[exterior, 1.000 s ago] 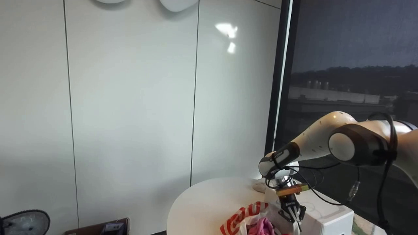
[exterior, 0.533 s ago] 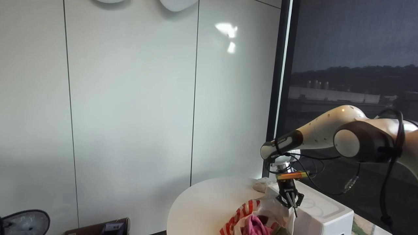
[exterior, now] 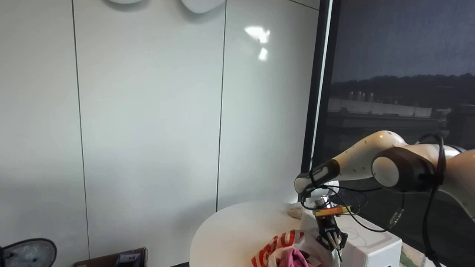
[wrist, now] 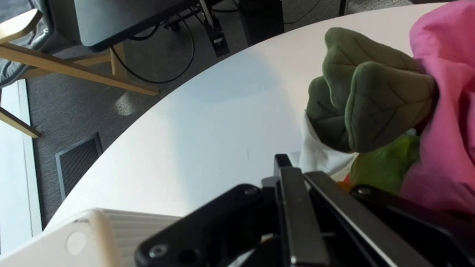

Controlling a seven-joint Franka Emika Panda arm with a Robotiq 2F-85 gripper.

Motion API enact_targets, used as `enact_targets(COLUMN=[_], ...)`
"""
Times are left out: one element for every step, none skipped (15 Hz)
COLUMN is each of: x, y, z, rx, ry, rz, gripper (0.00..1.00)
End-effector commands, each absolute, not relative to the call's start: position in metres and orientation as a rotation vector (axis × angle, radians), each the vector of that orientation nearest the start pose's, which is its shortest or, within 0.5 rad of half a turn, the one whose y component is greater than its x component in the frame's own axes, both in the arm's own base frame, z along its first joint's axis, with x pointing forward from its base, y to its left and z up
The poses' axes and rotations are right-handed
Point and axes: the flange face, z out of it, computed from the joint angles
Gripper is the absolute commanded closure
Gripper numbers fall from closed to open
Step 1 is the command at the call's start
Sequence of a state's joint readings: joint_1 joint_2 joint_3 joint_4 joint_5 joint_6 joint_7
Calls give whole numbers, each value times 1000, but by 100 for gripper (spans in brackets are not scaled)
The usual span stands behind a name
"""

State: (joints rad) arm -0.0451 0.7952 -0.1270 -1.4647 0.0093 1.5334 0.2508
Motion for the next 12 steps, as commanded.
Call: enact_targets(x=[631,631,630,629,628,628,628,628,628,629,628,627], y=[-96,-98,-98,-97,-97,-97,-97,-97,-98,-100,-100,-99], z=[208,205,200,196,193,194,199,207,214,225,234,245], rx=[-2992,-2988,-2984,-2990,-2993,-3021,-3040,-3069,-3096,-3124,-3133,-3126], ry=[616,624,626,634,633,645,646,640,636,632,625,605], rz=[1086,1094,1110,1115,1126,1103,1096,1086,1065,1030,1003,975], gripper=[100,100,100,99,74,73,67,60,51,44,35,28])
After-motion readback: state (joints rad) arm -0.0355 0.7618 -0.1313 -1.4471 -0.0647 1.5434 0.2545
